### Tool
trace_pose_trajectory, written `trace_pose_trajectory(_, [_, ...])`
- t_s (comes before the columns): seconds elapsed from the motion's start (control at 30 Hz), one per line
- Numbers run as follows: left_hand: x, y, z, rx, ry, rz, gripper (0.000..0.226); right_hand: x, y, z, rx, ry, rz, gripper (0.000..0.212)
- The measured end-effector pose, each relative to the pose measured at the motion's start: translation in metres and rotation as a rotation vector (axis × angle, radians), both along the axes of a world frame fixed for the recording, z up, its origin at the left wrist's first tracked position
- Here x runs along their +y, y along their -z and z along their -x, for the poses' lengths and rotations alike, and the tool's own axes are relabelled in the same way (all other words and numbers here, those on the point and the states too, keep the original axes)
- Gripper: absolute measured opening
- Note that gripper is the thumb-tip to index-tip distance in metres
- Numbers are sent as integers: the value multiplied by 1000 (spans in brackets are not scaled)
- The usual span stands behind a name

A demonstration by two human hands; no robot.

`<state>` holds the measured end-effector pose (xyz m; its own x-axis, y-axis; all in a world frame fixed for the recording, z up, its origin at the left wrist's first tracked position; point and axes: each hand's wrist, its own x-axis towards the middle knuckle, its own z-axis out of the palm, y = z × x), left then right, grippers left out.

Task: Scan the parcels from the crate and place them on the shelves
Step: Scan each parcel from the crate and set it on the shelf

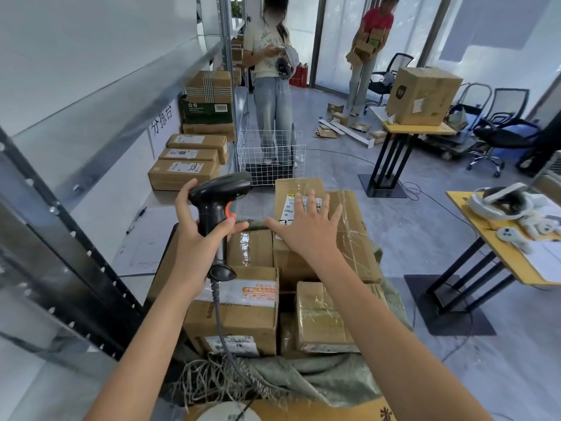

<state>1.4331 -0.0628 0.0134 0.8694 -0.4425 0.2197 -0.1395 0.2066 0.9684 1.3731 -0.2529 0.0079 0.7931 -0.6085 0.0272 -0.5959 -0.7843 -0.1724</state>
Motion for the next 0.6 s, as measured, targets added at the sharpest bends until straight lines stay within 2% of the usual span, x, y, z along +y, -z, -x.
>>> trace_pose_trajectory(0.37, [17, 2, 18, -87, -53, -31, 78, -1, -2, -2, -56, -70, 17, 91])
trace_pose_trajectory(0.6, [44, -11, 61, -171, -226, -57, 81, 20, -29, 9, -159, -271, 29, 77])
